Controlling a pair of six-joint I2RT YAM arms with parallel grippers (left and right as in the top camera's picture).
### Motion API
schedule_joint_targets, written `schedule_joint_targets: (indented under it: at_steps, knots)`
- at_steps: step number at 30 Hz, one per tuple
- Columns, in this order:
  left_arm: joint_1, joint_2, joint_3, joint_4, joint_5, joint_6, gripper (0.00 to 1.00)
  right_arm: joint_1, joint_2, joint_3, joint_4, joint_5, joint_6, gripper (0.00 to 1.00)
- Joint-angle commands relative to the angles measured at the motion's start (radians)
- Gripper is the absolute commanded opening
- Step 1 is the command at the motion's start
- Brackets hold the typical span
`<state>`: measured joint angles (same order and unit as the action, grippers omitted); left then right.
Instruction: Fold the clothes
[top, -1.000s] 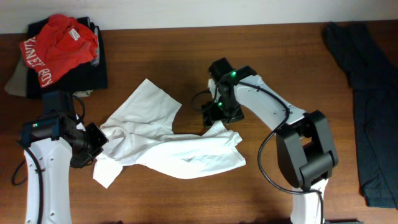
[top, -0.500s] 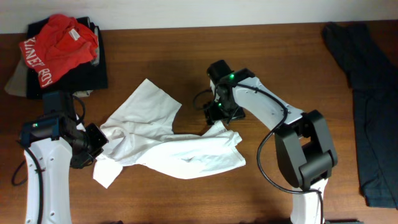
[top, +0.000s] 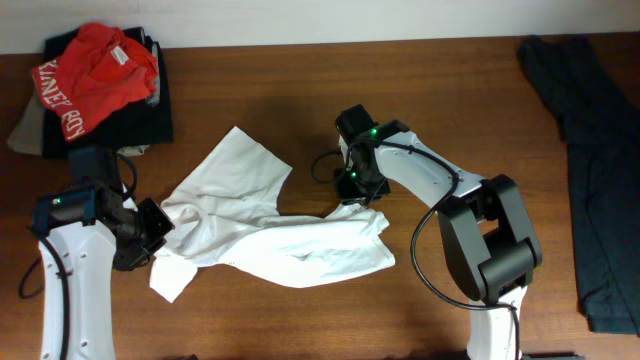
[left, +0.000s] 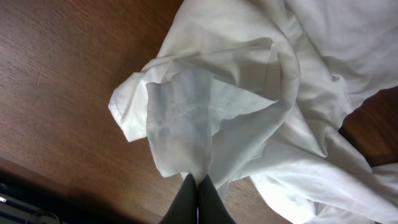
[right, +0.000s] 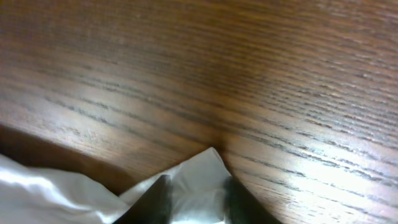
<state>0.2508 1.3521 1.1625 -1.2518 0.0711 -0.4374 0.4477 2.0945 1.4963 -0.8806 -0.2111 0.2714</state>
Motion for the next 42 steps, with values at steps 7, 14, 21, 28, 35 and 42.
schedule_joint_targets:
  at_steps: [7, 14, 21, 28, 35, 42]
  knots:
    - [0.0, -0.006, -0.004, 0.003, -0.008, 0.005, 0.01, 0.003, 0.004, 0.009, 0.001, 0.085, 0.087, 0.04]
    - [0.0, -0.006, 0.042, 0.005, -0.007, 0.005, 0.01, 0.0, -0.073, 0.102, -0.094, 0.226, 0.112, 0.04]
    - [0.0, -0.016, 0.306, -0.056, -0.007, 0.006, 0.01, -0.065, -0.211, 0.25, -0.233, 0.249, 0.13, 0.04]
    - [0.0, -0.048, 0.502, -0.132, -0.007, 0.007, 0.01, -0.175, -0.4, 0.322, -0.309, 0.251, 0.13, 0.04]
    - [0.0, -0.117, 0.671, -0.171, -0.006, 0.059, 0.01, -0.314, -0.655, 0.364, -0.343, 0.265, 0.139, 0.04]
    - [0.0, -0.178, 0.932, -0.262, 0.047, 0.078, 0.01, -0.359, -0.88, 0.549, -0.427, 0.265, 0.138, 0.04]
